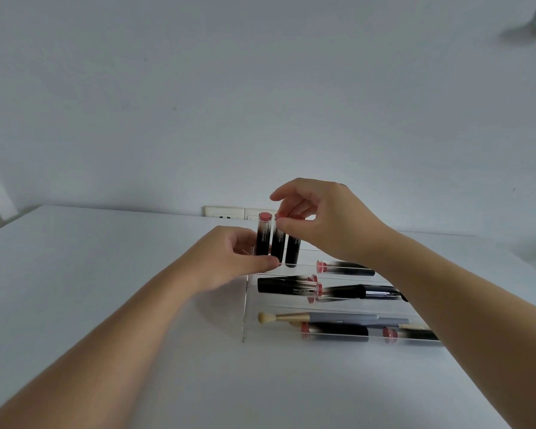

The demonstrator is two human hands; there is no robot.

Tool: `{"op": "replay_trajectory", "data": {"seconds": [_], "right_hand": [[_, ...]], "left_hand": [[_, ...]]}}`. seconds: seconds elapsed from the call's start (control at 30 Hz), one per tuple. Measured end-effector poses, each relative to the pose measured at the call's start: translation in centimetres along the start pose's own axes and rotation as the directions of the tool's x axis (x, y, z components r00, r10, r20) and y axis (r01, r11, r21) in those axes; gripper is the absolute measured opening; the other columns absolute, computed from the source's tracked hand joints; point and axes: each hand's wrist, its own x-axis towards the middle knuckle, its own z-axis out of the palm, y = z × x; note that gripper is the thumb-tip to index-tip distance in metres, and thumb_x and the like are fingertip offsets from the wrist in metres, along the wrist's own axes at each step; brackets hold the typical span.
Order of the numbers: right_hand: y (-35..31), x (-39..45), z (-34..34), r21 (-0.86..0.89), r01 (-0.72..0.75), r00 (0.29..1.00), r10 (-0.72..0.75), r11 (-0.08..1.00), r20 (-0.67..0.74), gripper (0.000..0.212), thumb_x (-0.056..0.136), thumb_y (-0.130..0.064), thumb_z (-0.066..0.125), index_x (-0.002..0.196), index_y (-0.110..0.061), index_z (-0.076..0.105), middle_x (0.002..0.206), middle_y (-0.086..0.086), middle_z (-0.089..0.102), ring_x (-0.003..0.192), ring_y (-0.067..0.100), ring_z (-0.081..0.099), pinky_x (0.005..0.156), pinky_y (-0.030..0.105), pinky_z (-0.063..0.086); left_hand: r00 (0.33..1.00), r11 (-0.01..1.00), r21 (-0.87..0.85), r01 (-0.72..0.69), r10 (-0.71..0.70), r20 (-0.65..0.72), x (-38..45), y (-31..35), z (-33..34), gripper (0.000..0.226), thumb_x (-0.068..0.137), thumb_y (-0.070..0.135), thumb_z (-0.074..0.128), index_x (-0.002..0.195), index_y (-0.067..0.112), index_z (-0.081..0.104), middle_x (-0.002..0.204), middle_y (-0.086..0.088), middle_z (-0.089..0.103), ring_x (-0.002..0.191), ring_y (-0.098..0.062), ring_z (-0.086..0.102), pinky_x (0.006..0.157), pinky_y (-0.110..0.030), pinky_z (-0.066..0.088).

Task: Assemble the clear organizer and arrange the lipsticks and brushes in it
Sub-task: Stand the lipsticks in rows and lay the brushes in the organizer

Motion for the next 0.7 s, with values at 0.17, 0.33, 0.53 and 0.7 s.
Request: {"op": "replay_trajectory", "data": {"seconds": [0.17,0.33,0.53,0.7], "right_hand": [[0.2,0.0,0.0,-0.026,0.007,1.000,-0.007,1.000,0.006,0.028,0.086,-0.019,0.076,0.111,-0.028,0.069,0.090,-0.013,0.072,0.083,0.002,0.067,0.079,0.015,0.054],[0.3,-0.3,-0.9,-0.023,0.008,1.000,-0.008,1.000,-0.012,0.035,0.084,-0.034,0.079,0.116,-0.031,0.066,0.094,-0.013,0.071,0.090,0.001,0.068,0.087,0.021,0.055],[1.4,-0.8,-1.5,-0.037,-0.074,0.993,0.077,0.997,0.091,0.052,0.079,-0.028,0.083,0.126,-0.031,0.061,0.095,-0.012,0.071,0.089,0.002,0.068,0.090,0.030,0.057],[2.3,-1.2,-0.7,-0.037,-0.090,0.985,0.094,0.995,0.145,0.059,0.076,-0.019,0.084,0.127,-0.035,0.059,0.091,-0.009,0.072,0.084,0.002,0.070,0.083,0.029,0.058]], "left_hand": [[1.000,1.000,-0.001,-0.009,0.009,0.000,0.0,0.0,0.0,0.036,0.061,0.059,0.078,0.095,0.046,0.077,0.095,0.011,0.079,0.094,-0.008,0.073,0.095,-0.031,0.053],[1.000,1.000,0.015,0.001,-0.001,-0.007,0.0,0.0,0.0,0.036,0.061,0.061,0.078,0.094,0.046,0.077,0.094,0.012,0.079,0.093,-0.008,0.074,0.099,-0.035,0.053],[1.000,1.000,0.018,0.017,-0.017,-0.012,0.1,-0.4,0.0,0.038,0.060,0.062,0.079,0.095,0.047,0.076,0.092,0.013,0.079,0.091,-0.006,0.074,0.098,-0.037,0.054],[1.000,1.000,-0.002,0.016,-0.016,-0.011,0.2,-0.4,0.0,0.039,0.059,0.062,0.081,0.096,0.048,0.075,0.093,0.014,0.079,0.090,-0.005,0.074,0.094,-0.032,0.054]]}}
